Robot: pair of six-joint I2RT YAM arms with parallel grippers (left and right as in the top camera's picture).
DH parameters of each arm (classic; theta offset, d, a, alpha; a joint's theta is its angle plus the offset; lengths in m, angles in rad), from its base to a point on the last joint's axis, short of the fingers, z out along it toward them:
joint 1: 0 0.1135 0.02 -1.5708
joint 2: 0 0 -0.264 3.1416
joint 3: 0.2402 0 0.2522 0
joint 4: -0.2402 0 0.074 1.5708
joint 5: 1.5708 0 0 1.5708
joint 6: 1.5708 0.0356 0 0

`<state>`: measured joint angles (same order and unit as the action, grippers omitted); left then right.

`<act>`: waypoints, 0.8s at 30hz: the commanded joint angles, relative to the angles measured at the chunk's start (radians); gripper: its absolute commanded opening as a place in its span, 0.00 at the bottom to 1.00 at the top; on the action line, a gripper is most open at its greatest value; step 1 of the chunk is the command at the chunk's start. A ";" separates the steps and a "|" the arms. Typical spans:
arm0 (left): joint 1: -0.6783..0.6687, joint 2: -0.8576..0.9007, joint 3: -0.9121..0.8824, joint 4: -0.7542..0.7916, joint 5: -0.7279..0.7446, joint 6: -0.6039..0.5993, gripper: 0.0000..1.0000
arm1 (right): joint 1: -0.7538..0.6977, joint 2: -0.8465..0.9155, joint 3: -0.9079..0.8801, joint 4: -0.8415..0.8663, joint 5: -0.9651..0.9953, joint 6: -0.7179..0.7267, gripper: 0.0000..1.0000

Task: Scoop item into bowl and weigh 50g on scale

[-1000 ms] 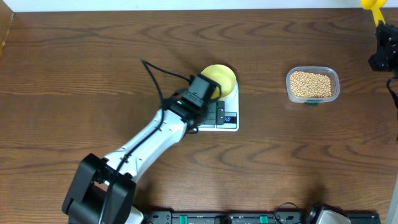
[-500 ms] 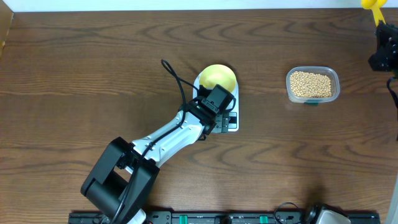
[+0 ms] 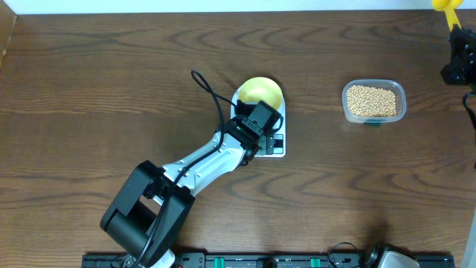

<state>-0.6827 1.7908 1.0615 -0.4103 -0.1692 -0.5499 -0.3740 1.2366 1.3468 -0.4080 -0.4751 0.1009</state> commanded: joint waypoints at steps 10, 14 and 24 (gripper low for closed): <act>0.003 0.038 -0.013 0.000 0.000 -0.006 0.98 | -0.004 -0.006 0.019 0.000 -0.006 -0.013 0.01; 0.003 0.065 -0.013 -0.003 0.000 -0.007 0.98 | -0.004 -0.006 0.019 0.000 -0.006 -0.013 0.01; 0.005 0.064 -0.013 -0.006 0.000 -0.006 0.98 | -0.004 -0.006 0.019 0.000 -0.006 -0.013 0.01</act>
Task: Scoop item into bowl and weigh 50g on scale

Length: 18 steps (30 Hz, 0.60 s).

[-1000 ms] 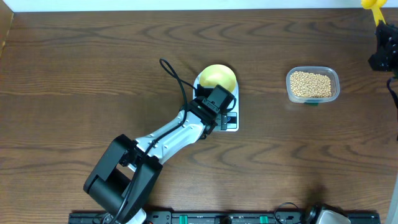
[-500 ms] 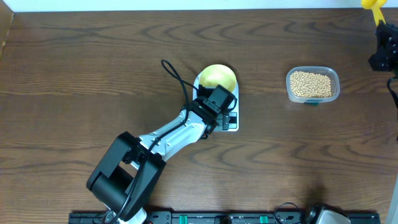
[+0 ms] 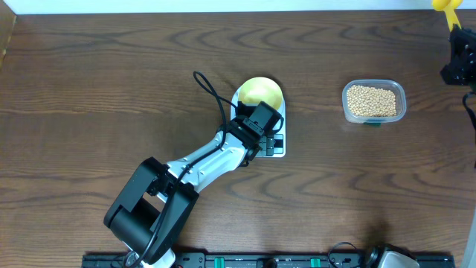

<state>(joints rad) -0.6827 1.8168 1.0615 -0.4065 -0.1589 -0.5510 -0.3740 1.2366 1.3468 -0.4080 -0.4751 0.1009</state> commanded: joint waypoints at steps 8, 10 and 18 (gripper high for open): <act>0.005 0.014 -0.007 -0.009 -0.011 -0.005 0.98 | -0.004 -0.006 0.019 -0.002 -0.006 -0.013 0.01; 0.005 0.012 -0.007 -0.010 -0.011 -0.013 0.98 | -0.004 -0.006 0.019 -0.002 -0.006 -0.013 0.01; 0.011 -0.008 0.005 -0.010 -0.010 -0.016 0.98 | -0.004 -0.006 0.019 -0.004 -0.006 -0.013 0.01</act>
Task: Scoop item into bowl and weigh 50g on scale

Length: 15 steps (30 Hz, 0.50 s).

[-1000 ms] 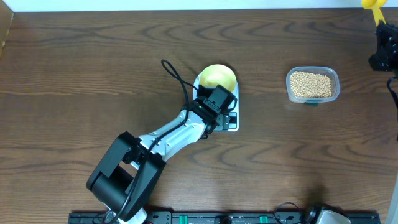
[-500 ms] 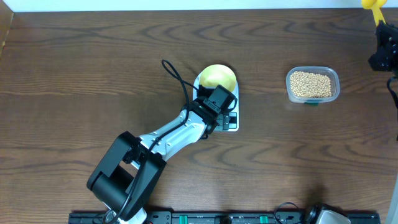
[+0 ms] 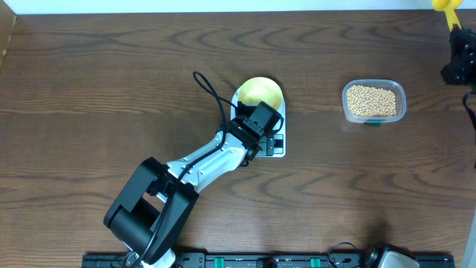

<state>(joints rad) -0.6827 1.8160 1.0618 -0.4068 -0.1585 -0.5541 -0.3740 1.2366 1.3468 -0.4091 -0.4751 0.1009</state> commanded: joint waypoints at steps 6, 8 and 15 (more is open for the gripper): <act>0.026 -0.055 0.005 -0.010 -0.010 -0.024 0.98 | -0.004 -0.006 0.019 -0.003 -0.006 -0.013 0.01; 0.026 -0.051 0.004 -0.016 -0.010 -0.023 0.98 | -0.004 -0.006 0.019 -0.003 -0.006 -0.013 0.01; 0.026 -0.046 -0.006 -0.040 -0.006 -0.023 0.98 | -0.004 -0.006 0.019 -0.003 -0.006 -0.013 0.01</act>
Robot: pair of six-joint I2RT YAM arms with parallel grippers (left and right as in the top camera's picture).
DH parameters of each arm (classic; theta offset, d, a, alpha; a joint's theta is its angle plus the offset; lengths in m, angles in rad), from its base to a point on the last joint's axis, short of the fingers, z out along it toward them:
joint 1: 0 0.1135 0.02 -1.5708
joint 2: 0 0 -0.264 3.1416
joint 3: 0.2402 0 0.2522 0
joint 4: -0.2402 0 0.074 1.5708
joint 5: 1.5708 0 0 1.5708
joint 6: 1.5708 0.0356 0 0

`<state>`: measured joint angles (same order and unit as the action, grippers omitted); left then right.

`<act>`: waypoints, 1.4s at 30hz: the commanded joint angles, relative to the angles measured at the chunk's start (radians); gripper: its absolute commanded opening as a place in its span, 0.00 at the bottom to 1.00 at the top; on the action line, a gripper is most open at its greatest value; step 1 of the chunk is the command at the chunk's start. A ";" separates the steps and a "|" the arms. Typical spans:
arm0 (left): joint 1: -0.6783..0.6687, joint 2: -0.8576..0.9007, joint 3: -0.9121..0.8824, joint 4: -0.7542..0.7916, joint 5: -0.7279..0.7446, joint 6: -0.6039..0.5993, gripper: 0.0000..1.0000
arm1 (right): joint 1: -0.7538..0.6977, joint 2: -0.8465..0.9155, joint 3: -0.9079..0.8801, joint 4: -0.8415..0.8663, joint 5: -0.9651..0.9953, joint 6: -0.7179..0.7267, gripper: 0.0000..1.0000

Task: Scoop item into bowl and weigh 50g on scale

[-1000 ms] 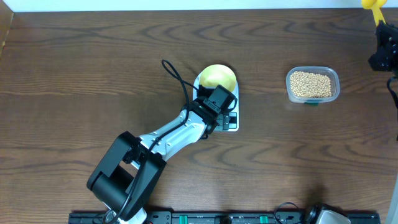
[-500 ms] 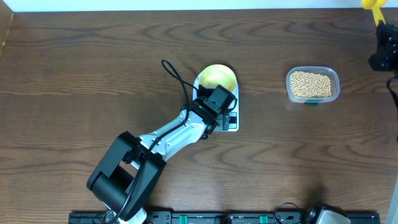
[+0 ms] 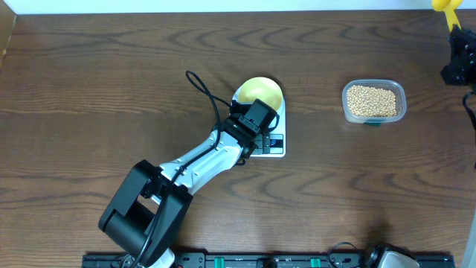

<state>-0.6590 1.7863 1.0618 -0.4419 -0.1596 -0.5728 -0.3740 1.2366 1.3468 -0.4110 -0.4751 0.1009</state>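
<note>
A yellow-green bowl (image 3: pixel 262 91) sits on a small white scale (image 3: pixel 277 147) near the table's middle. My left gripper (image 3: pixel 251 117) hangs over the near half of the scale, right beside the bowl; its fingers are hidden under the wrist, so their state cannot be told. A clear tub of pale beans (image 3: pixel 373 101) stands to the right. My right gripper (image 3: pixel 461 58) is at the far right edge, next to something yellow (image 3: pixel 447 6), with its fingers not readable.
The left arm's base (image 3: pixel 137 219) stands at the front left. A black rail (image 3: pixel 260 260) runs along the front edge. A white wall strip borders the far edge of the brown wooden table (image 3: pixel 89 89).
My left wrist has shifted slightly to the left, uncovering more of the scale's display area. The bowl, the tub and the right arm have not moved.
At every earlier moment my left gripper hovered over the scale beside the bowl, barely changing position. The bean tub stayed full at the right and the right arm stayed at the table's far right corner. Now the left wrist sits a little further left.
</note>
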 commanded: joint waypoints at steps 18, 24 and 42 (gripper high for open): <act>0.002 0.007 -0.007 -0.002 0.046 0.003 0.98 | -0.004 -0.006 0.019 -0.013 -0.006 -0.013 0.01; 0.002 0.010 -0.015 -0.001 0.043 0.002 0.98 | -0.004 -0.006 0.019 -0.016 -0.006 -0.013 0.01; 0.002 0.103 -0.016 -0.005 0.043 0.002 0.98 | -0.004 -0.006 0.019 -0.016 -0.006 -0.013 0.01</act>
<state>-0.6590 1.8191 1.0626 -0.4324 -0.1055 -0.5732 -0.3740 1.2366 1.3468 -0.4286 -0.4751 0.1009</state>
